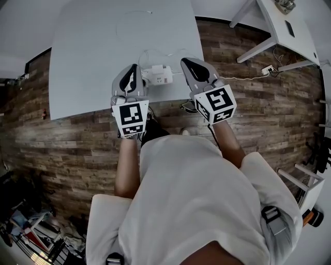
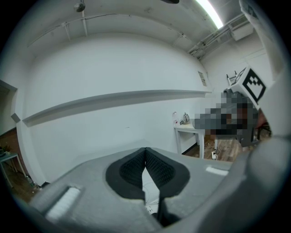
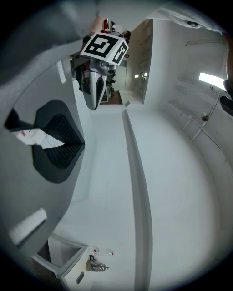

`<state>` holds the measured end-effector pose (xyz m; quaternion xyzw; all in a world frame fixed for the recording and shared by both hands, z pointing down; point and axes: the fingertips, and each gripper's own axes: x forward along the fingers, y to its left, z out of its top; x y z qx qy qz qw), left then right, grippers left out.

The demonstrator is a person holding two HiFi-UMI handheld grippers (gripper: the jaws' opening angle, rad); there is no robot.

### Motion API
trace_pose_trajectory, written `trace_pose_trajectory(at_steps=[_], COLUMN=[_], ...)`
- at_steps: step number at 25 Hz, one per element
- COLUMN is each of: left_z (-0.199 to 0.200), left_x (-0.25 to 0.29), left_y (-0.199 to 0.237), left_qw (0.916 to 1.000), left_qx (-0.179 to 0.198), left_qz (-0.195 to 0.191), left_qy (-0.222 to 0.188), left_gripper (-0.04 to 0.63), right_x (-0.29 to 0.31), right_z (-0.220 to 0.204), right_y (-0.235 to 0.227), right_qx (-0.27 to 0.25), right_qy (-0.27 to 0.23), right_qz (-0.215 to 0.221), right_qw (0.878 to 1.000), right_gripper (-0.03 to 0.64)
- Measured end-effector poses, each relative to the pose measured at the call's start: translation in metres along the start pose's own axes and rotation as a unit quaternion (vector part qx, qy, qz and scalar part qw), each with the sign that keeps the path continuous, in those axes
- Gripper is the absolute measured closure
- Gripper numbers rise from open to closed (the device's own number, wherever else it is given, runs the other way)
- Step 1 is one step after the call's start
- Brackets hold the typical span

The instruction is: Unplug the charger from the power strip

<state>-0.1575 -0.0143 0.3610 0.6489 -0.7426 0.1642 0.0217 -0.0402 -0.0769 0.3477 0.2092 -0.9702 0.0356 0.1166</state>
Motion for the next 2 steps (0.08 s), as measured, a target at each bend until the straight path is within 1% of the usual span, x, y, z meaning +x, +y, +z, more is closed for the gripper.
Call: trace_pose_trajectory(at_steps=[2], left_z=[-0.0006], left_x=[0.0016], left_y=[0.0002], left_qw=[1.0], left_qx=[0.0], left_qz=[-0.001], left_qy=[0.001], left_gripper=[0.591], right_x=[0.002], right_z=[0.0001], right_y=[-0.0006], right_qx=[-0.001], right_qy=[0.0], right_qz=[0.001], right_qw=[1.0], right_gripper=[0.615])
